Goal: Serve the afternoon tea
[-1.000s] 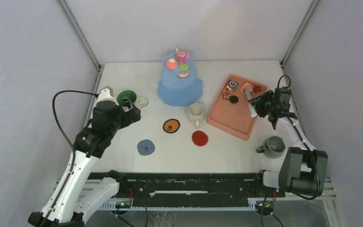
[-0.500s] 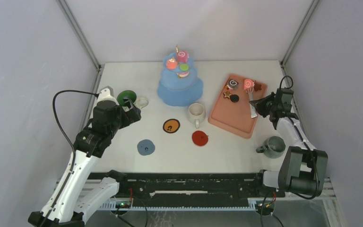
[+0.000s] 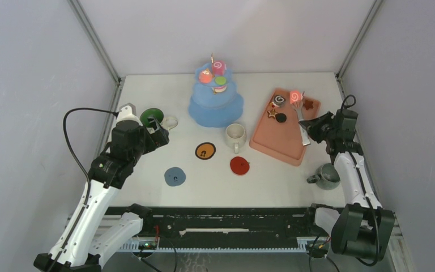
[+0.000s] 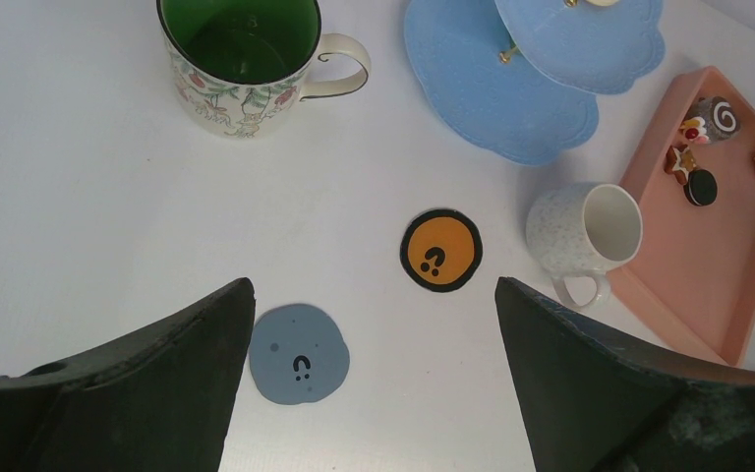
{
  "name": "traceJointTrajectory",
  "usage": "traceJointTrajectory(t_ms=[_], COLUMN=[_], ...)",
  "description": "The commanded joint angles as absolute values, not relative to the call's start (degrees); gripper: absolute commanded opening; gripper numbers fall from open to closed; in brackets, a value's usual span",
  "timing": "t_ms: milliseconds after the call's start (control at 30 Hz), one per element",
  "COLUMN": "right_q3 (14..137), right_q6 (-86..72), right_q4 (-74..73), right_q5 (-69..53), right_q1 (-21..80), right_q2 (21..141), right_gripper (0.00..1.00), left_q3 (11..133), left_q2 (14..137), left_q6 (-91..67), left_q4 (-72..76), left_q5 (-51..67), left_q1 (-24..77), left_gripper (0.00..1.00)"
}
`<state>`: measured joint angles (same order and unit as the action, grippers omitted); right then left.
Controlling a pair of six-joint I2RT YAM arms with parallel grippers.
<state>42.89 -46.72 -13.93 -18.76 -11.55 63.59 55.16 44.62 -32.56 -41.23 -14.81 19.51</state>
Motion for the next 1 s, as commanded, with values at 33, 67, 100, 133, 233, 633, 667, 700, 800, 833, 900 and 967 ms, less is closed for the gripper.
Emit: traceJointTrajectory(t_ms=[33,67,100,133,233,633,667,700,800,833,900,967], right_q3=[43.5,43.6,43.7,43.9,45.0,51.5,51.8,52.1,53.1,53.5,54.4,55.0], right_q6=[-45.3,-45.2,-45.0,-44.8,-44.0,-39.8,-39.9,-40.2,-40.7,-40.8,-40.9,-41.1], right_q4=[-12.7,-12.8,-12.9,-12.9,-13.3,-16.9,-16.8,-16.9,-16.5,-16.3,-16.5,-15.8], right_q5=[-22.5,-23.2,-23.8,-24.6,-25.6,-23.3,-23.1,-22.9,-22.6,-22.3,-22.2,-22.2], right_q1=[-10.5,-10.0,-9.4,-8.5,-5.0,14.2,15.4,16.5,20.2,21.2,22.8,24.2], right_q2=[59.1,58.7,58.3,58.2,57.9,60.4,60.5,60.8,61.9,62.3,63.8,65.0], right_gripper=[0.0,0.0,0.0,0.0,0.0,0.0,0.0,0.0,0.0,0.0,0.0,0.0], left_q3=[54.8,54.8,54.8,54.7,54.5,54.3,54.3,54.2,54.2,54.3,54.3,54.4], left_q2=[44.3,44.2,44.0,44.0,43.6,42.0,42.0,42.0,42.0,42.1,42.1,42.0], left_q6=[-31.8,-31.8,-31.8,-31.8,-31.9,-31.8,-31.8,-31.8,-31.8,-31.9,-31.9,-31.9], left_q4=[-39.1,-39.1,-39.1,-39.1,-39.1,-39.9,-39.9,-39.9,-39.8,-39.9,-39.8,-39.8], left_q5=[-14.7,-14.7,-14.7,-14.8,-14.7,-15.3,-15.2,-15.1,-15.0,-15.0,-14.9,-14.9], left_q1=[19.2,19.1,19.1,19.1,19.1,19.1,19.1,19.1,19.1,19.1,19.2,19.1], left_gripper=[0.96,0.96,0.96,0.96,0.96,0.96,0.96,0.96,0.96,0.96,0.96,0.96])
